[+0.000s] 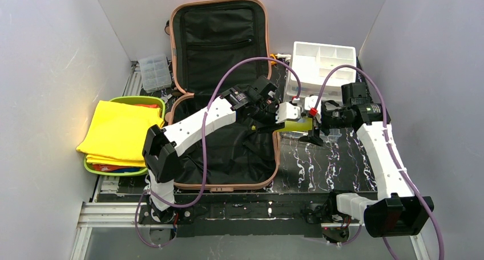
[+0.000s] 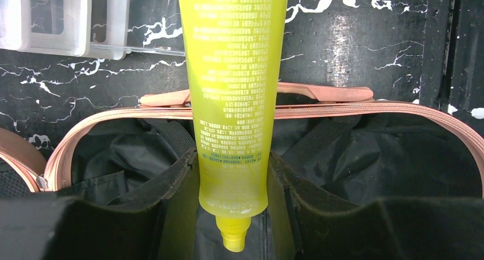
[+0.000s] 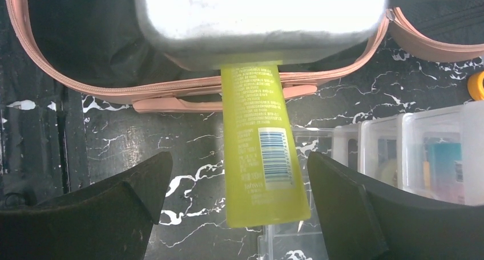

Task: Open, take out, and arrange the luggage
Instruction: Pass from the left arm to the right

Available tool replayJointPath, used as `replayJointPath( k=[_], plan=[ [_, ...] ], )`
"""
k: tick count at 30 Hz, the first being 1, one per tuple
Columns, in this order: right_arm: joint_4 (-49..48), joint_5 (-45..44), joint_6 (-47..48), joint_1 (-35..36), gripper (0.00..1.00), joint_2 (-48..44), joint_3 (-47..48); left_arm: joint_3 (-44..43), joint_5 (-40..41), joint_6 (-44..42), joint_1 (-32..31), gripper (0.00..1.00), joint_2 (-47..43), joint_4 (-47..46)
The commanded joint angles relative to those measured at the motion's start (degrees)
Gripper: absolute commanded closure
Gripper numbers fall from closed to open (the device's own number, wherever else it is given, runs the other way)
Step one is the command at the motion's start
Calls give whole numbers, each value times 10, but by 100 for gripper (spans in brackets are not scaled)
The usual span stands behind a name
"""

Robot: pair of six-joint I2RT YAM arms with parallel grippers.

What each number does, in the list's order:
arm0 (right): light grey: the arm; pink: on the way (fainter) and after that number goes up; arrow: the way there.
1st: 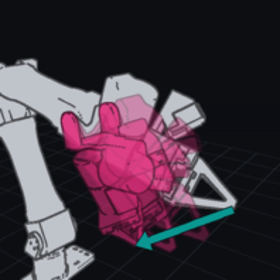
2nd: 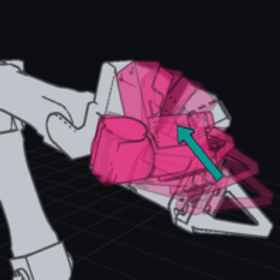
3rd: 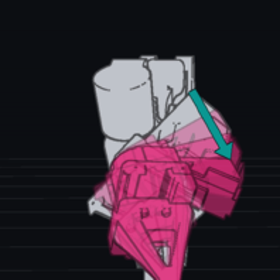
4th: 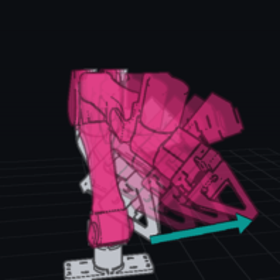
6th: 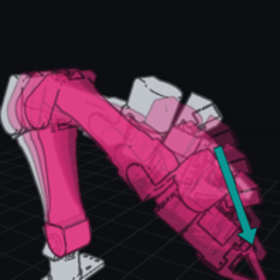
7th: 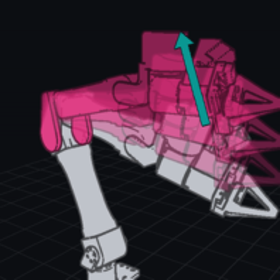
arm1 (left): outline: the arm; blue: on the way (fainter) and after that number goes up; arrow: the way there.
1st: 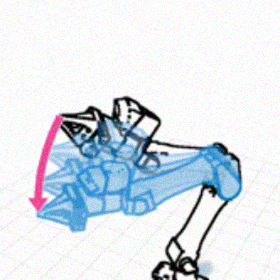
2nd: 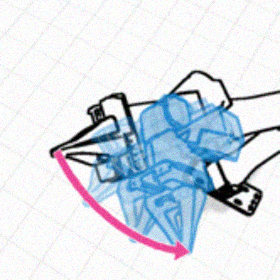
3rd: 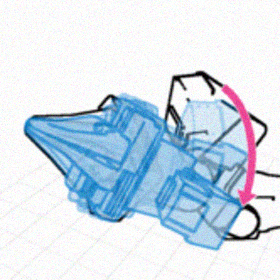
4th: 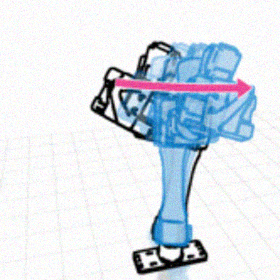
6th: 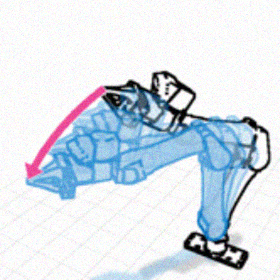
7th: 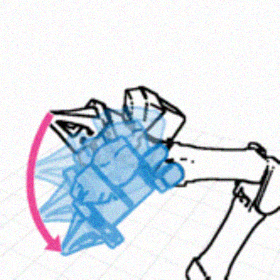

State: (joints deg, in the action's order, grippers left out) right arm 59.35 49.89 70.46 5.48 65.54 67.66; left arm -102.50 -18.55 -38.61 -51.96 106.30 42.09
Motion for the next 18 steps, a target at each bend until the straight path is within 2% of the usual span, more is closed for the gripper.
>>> replayJointPath(
  k=[1, 6, 12, 14, 18],
  plan=[
    [-42, 5, -14, 14, 3, 8, -16, -18, -29, 13, 0, 100, -31, 7],
    [-81, -1, -39, 20, 5, 17, -26, -24, -42, 18, 0, 100, -32, 15],
    [-90, -6, -46, 26, 18, 33, -22, -20, -46, 25, 0, 100, -31, 17],
    [-90, -11, -44, 29, 29, 37, -24, -21, -49, 28, 0, 100, -32, 16],
    [-80, -12, -36, 32, 60, 43, -20, -27, -46, 32, 0, 100, -32, 16]
  ],
)
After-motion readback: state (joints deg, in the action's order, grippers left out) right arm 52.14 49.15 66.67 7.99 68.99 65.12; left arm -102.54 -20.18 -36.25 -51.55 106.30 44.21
